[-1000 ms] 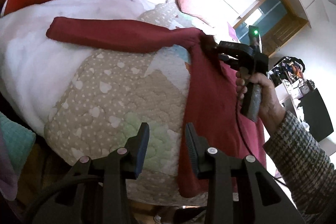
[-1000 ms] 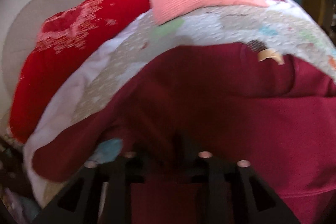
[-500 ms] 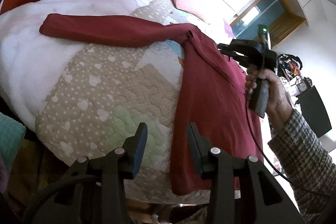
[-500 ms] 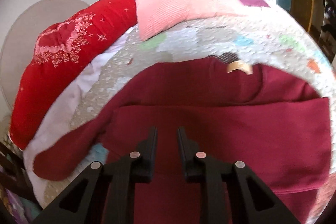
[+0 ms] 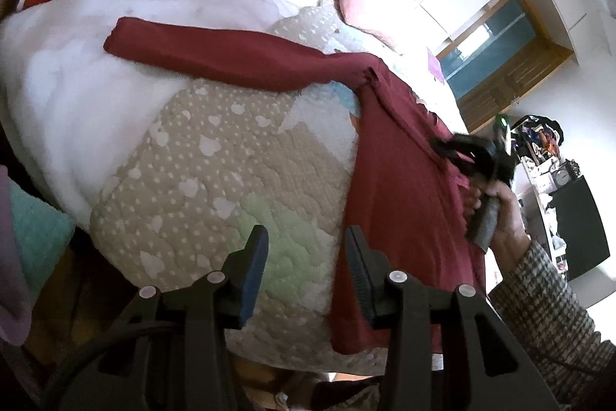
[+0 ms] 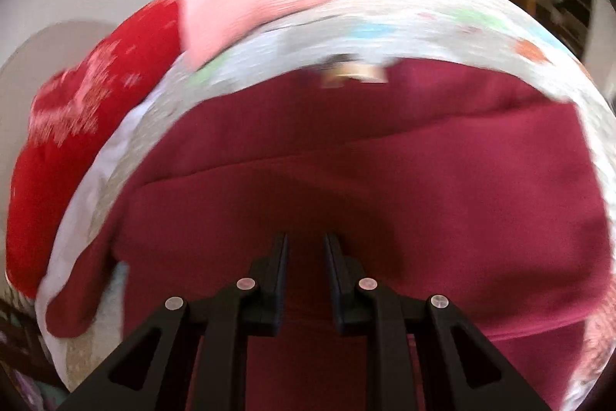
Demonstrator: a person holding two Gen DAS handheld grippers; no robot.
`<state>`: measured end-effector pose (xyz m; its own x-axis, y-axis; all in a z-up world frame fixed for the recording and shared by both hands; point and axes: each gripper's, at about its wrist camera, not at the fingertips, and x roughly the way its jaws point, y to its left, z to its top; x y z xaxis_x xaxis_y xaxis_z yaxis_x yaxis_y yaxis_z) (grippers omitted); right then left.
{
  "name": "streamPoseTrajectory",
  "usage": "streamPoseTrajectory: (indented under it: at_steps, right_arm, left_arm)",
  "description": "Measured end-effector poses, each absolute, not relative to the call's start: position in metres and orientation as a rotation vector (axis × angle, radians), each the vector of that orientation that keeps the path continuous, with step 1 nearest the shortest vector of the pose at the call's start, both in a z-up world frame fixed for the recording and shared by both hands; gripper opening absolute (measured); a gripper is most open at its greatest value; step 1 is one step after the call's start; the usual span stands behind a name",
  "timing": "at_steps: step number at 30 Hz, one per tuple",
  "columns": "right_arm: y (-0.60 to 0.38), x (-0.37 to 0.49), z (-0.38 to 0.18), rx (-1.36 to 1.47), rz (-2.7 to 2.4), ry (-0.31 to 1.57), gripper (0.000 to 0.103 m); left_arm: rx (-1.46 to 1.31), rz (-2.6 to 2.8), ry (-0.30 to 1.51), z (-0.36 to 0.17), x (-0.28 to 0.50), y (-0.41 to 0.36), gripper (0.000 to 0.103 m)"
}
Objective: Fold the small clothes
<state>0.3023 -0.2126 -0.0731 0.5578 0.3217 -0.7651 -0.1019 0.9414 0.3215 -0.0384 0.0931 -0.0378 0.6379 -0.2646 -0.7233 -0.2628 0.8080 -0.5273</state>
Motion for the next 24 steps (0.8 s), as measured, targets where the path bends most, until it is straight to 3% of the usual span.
streamPoseTrajectory:
  at_steps: [6, 11, 13, 17, 24]
  right_arm:
    - [-0.313, 0.286, -0.076, 0.431, 0.093, 0.925, 0.019]
    - [-0.337, 0.272, -0.066, 0.449, 0.032, 0.916, 0.019]
    - [-0.317, 0.265, -0.055, 0.372, 0.032, 0.911, 0.026]
    - [-0.259, 0.250, -0.033, 0.280, 0.204, 0.913, 0.028]
    - [-0.076, 0.213, -0.015, -0.042, 0.614, 0.936, 0.050]
  left_arm:
    - [-0.639, 0.017, 0.880, -0.031, -0.046, 0.089, 0.050]
    - [-0.649, 0.040, 0.882, -0.032, -0.053, 0.089, 0.050]
    - [-0.652, 0.042, 0.883, -0.034, -0.055, 0.089, 0.051]
    - [-0.660, 0.037, 0.894, -0.040, -0.059, 0.091, 0.052]
    - [-0.674, 0.038, 0.907, -0.052, -0.075, 0.102, 0.052]
